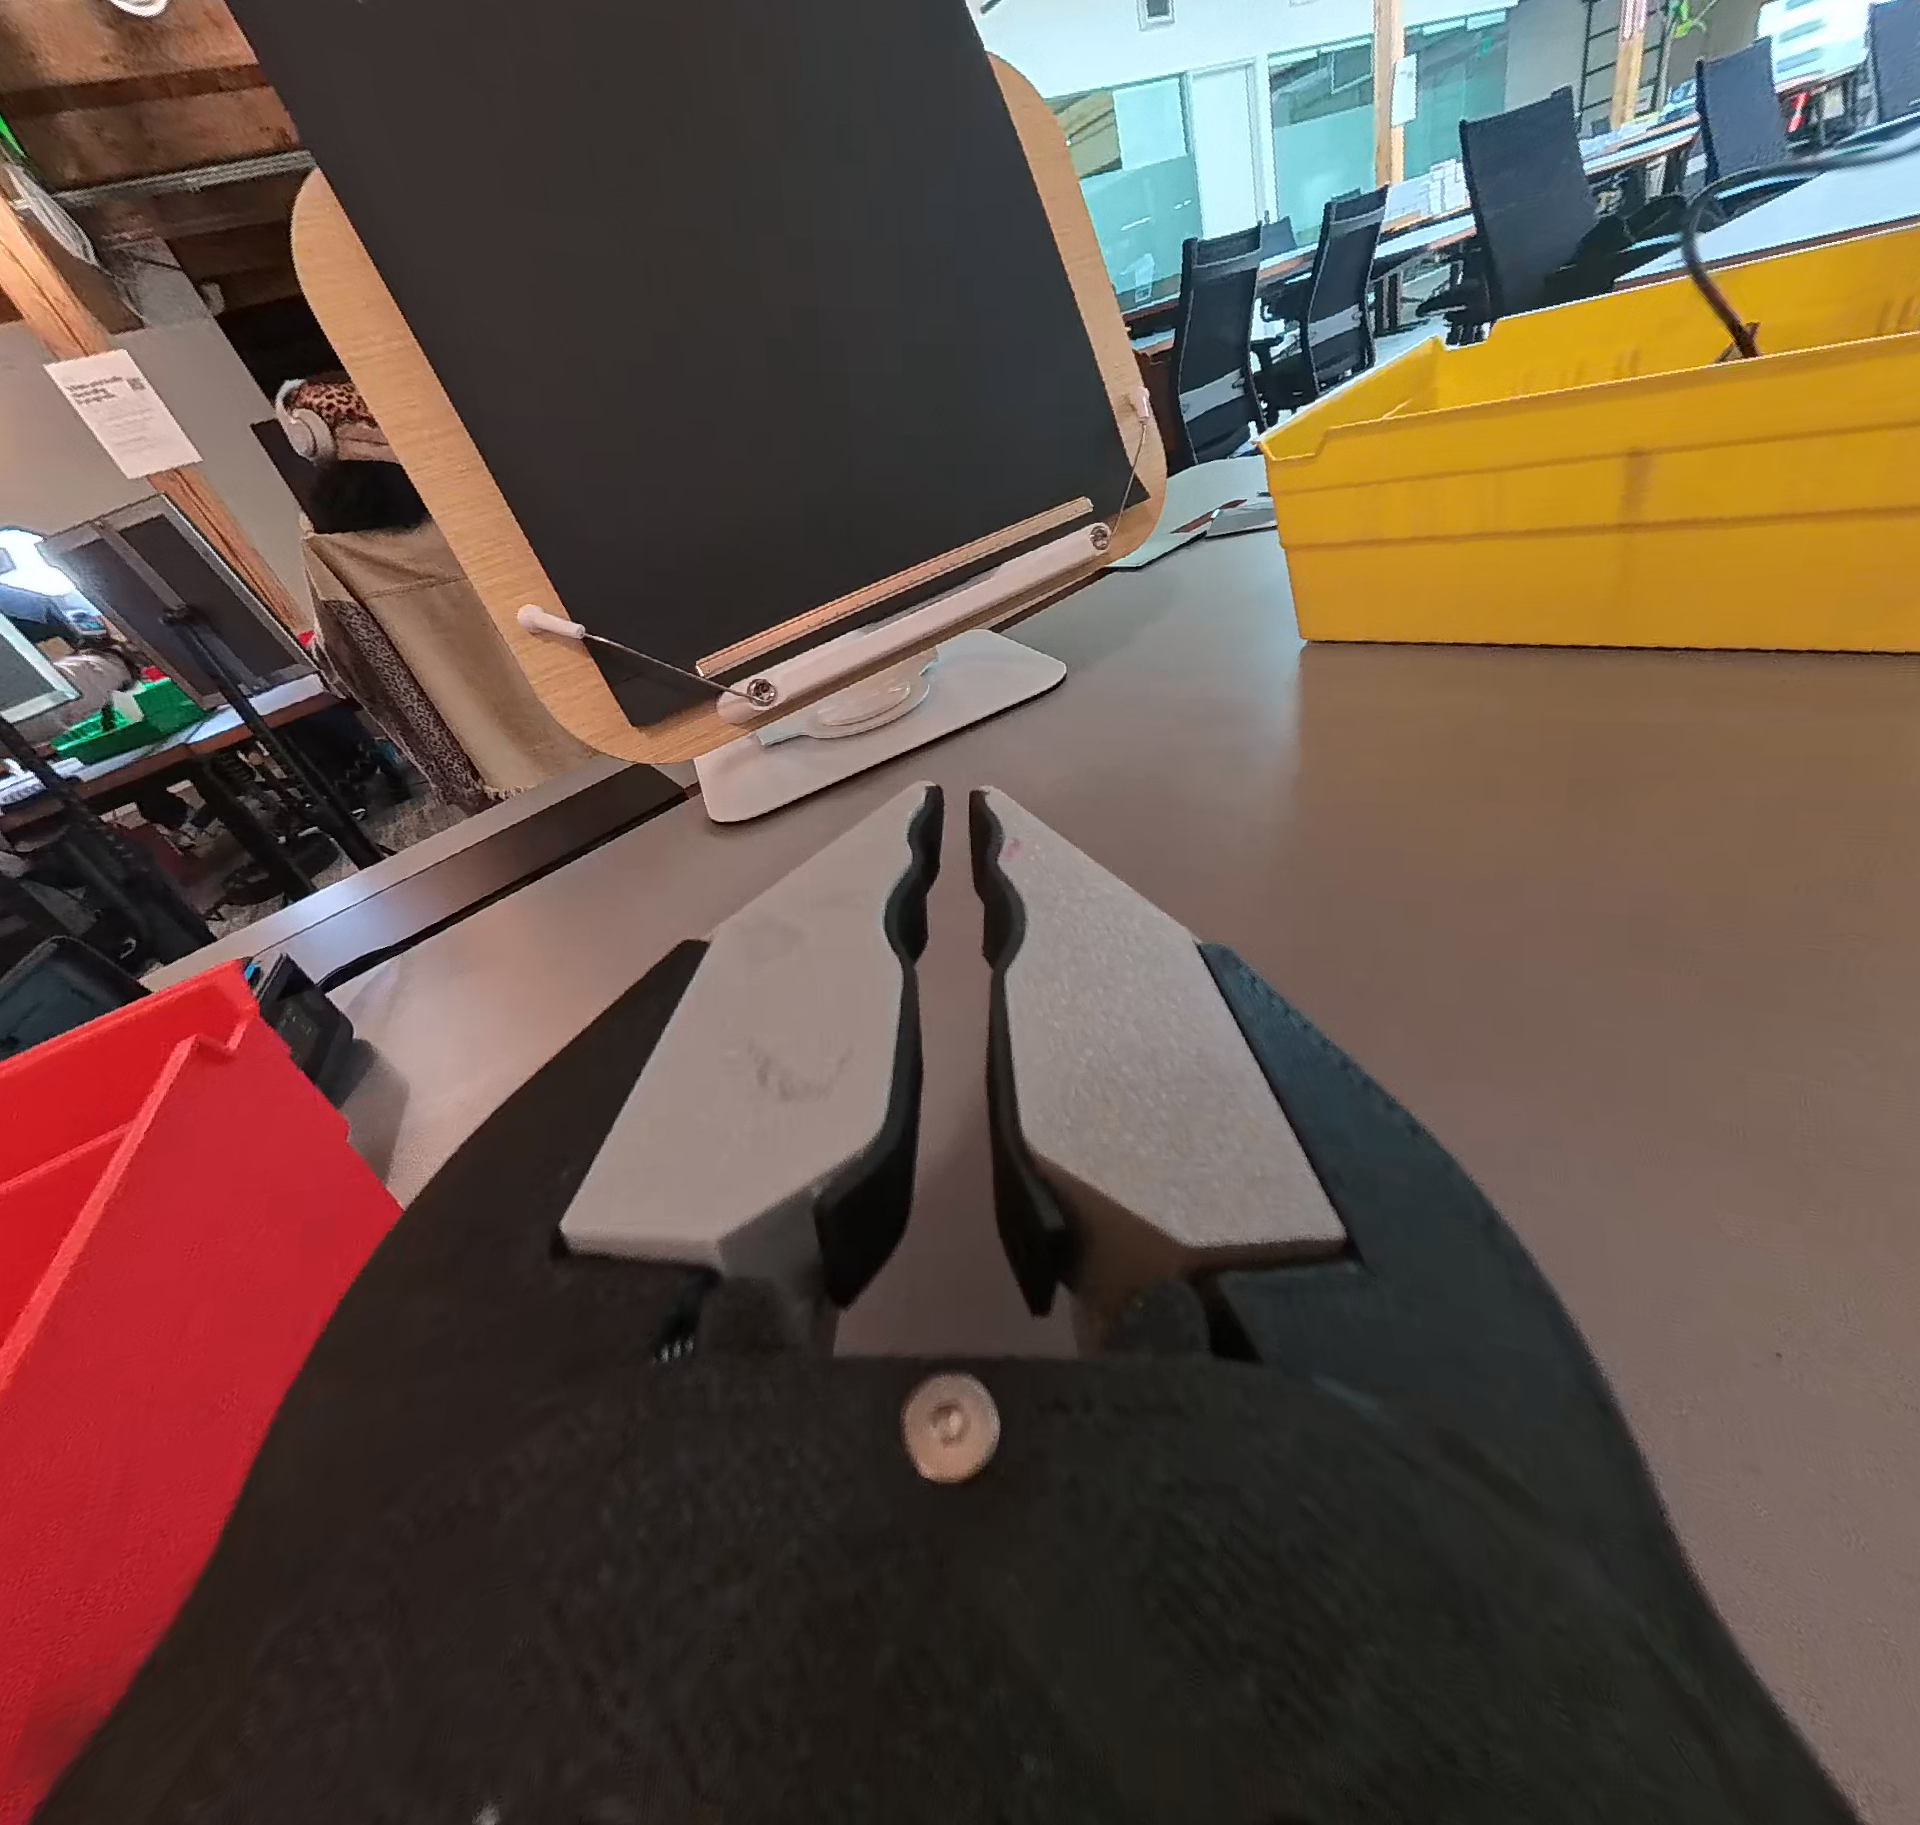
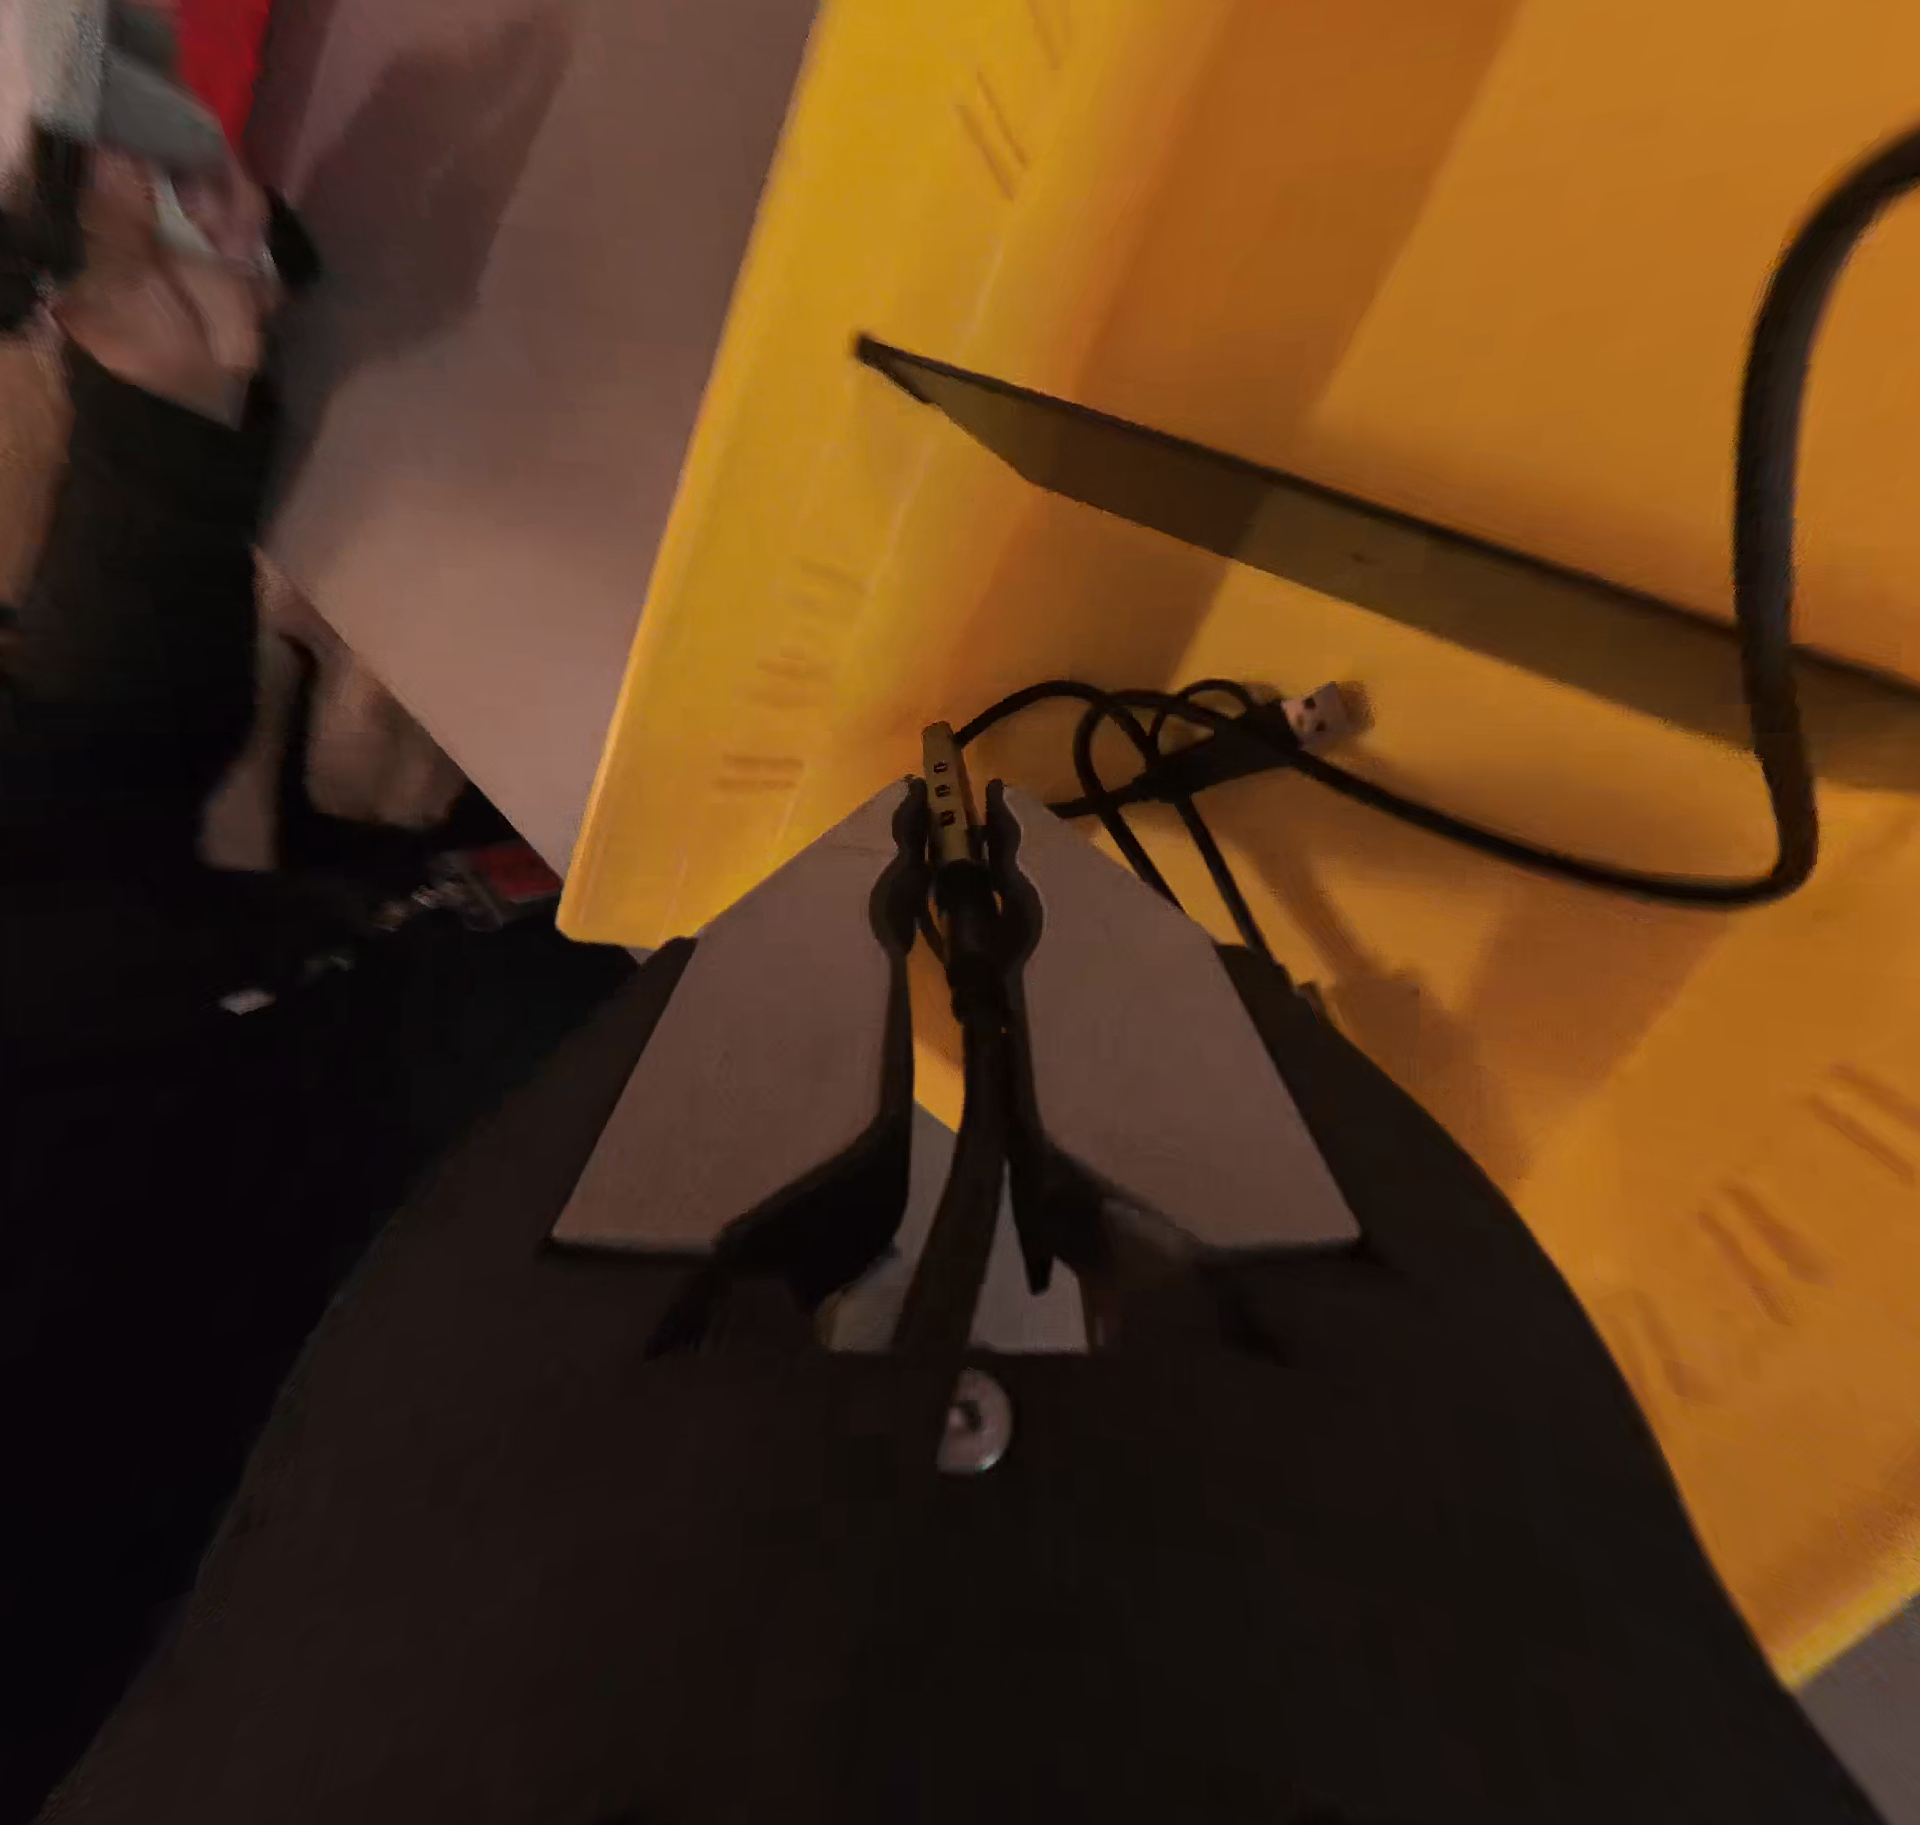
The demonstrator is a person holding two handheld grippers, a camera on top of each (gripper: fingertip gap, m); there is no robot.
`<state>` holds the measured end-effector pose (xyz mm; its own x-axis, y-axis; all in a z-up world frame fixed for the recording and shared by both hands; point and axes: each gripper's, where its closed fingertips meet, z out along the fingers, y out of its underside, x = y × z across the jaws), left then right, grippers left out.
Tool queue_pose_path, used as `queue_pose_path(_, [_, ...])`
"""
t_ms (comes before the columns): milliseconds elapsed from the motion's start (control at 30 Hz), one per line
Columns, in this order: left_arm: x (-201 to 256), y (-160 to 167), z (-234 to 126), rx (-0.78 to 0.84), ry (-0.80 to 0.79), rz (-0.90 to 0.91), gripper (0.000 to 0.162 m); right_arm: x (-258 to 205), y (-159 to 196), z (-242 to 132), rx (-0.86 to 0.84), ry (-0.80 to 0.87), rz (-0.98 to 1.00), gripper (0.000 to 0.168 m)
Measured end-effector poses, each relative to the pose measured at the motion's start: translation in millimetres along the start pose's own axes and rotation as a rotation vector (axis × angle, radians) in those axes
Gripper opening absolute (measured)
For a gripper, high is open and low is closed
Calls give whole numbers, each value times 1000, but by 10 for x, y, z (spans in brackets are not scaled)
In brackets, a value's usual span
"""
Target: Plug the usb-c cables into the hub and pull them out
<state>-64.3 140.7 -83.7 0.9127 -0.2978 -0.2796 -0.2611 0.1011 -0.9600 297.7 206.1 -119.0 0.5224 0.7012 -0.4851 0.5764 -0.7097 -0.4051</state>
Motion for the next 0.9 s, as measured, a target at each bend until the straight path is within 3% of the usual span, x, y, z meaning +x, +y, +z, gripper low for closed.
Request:
queue_pose_path(100, [8,2,3,-2,3,4,2,156,137,-50,-11,-64,192,17])
queue_pose_path(267, [26,11,12,-12,7,15,2,388,569,-408,-174,118,195,44])
queue_pose_path(367, [34,10,12,-11,7,21,2,333,591,-685,-209,227,126,43])
queue_pose_path(533, [20,5,5,-7,4,12,2,157,697,-1010,-285,272,64,41])
queue_pose_path(700, [35,3,4,-9,8,17,2,225,660,-1397,-135,284,86,37])
queue_pose_path(833, [52,0,8,-8,14,20,2,862,756,-1731,82,417,248,40])
queue_pose_path(900, [60,-1,9,-8,18,20,2,1125,889,-1688,177,368,370,44])
